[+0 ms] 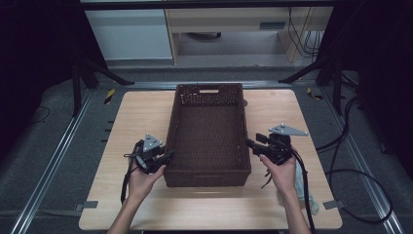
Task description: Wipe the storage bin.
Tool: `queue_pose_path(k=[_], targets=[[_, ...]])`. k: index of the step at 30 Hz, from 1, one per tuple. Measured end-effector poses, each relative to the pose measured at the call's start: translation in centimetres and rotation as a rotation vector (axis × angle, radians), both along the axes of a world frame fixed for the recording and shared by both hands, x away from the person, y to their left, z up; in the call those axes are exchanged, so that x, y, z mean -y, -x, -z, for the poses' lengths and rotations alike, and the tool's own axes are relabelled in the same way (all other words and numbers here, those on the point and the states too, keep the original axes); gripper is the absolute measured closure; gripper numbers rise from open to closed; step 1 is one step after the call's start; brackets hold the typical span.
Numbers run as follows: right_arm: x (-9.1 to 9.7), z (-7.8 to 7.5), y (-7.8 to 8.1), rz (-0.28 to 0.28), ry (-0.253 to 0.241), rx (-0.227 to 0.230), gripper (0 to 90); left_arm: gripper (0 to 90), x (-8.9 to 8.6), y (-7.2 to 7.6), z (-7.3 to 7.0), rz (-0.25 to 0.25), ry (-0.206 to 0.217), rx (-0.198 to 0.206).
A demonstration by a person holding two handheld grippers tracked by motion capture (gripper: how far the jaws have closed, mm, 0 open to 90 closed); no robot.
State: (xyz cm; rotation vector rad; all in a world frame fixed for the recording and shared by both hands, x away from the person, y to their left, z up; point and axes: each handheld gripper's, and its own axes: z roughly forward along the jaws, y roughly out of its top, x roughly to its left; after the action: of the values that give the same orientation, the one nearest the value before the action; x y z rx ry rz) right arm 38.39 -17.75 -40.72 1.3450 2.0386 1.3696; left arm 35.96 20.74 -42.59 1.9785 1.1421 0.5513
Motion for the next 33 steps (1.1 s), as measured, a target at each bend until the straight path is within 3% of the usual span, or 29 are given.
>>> queue_pose_path(k=[4, 8, 17, 26, 29, 33], targets=[[-0.7, 1.0, -0.5, -0.011, 0.018, -0.020, 54.6, 65.9, -0.1, -0.1, 0.0, -0.001, 0.004, 0.001], [-1.3, 1.7, -0.8, -0.035, 0.030, -0.047, 64.8, 64.9, 0.0, 0.0, 0.0, -0.001, -0.003, 0.008], [-1.7, 1.8, -0.3, -0.017, 0.045, -0.025, 68.4, 54.6, -0.5, 0.5, -0.4, 0.005, 0.022, 0.026], [-2.1, 1.8, 1.4, -0.024, 0.018, -0.027, 67.2, 64.7, -1.3, 1.4, -0.3, -0.007, 0.010, 0.007], [-2.3, 1.6, 1.8, -0.038, 0.035, -0.031, 66.0, 68.5, -1.5, 1.3, -0.4, -0.013, 0.006, -0.002], [-2.2, 1.3, 1.2, -0.057, 0.005, -0.039, 53.1, 69.8, -1.8, 0.9, -0.4, -0.016, 0.003, -0.002]])
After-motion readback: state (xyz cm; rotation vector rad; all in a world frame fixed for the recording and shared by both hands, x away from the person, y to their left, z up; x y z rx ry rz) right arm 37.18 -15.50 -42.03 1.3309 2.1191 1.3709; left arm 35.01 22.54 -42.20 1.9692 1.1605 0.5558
